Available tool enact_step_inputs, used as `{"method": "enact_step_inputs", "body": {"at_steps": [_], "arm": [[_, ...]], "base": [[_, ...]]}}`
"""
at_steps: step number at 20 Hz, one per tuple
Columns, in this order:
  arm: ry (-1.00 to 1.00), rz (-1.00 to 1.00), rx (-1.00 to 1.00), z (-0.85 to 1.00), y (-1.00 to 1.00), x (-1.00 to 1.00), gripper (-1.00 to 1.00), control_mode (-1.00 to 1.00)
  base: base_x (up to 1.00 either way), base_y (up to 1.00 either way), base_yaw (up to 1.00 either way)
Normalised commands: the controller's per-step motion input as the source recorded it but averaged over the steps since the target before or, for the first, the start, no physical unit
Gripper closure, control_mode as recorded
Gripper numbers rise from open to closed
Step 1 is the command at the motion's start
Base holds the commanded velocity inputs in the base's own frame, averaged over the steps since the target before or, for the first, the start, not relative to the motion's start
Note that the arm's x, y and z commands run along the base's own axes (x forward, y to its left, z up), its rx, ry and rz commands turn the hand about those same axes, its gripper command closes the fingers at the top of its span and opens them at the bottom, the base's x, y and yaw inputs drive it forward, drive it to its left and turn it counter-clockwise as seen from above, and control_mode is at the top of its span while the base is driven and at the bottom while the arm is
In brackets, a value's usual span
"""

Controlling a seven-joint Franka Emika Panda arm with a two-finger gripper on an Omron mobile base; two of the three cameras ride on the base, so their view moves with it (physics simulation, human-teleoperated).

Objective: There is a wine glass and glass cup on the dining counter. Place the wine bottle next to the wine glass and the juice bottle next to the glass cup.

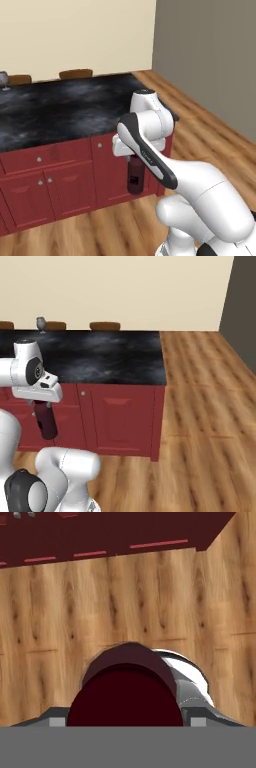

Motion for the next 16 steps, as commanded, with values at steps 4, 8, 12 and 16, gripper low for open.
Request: {"method": "enact_step_inputs", "body": {"at_steps": [4, 8, 12, 16], "arm": [[0.0, 0.0, 0.0, 0.0, 0.0, 0.0, 1.0, 1.0], [0.0, 0.0, 0.0, 0.0, 0.0, 0.0, 1.0, 1.0], [0.0, 0.0, 0.0, 0.0, 0.0, 0.0, 1.0, 1.0], [0.0, 0.0, 0.0, 0.0, 0.0, 0.0, 1.0, 1.0]], "base": [[0.33, -0.24, 0.0], [0.34, -0.43, 0.0], [0.34, -0.57, 0.0], [0.35, -0.65, 0.0]]}}
